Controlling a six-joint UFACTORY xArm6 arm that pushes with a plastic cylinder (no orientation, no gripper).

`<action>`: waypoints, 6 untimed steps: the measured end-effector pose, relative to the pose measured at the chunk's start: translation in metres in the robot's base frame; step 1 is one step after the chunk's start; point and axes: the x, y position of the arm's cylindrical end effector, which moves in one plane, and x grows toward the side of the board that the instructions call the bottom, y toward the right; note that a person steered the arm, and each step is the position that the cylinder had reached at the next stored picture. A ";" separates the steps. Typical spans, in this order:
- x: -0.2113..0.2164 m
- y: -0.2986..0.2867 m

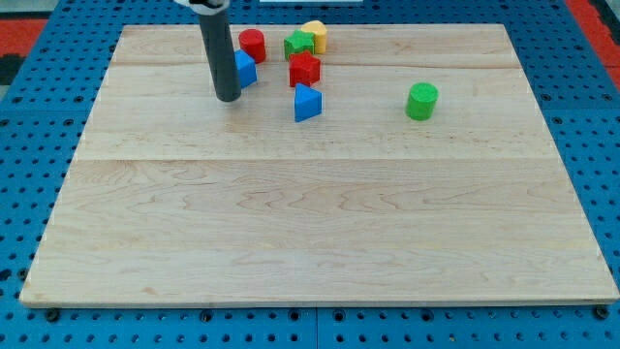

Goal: Move the green circle to the right of the blue triangle

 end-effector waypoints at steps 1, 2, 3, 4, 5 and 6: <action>0.085 0.016; 0.069 0.080; -0.010 0.082; 0.022 0.078; 0.070 0.151; 0.065 0.279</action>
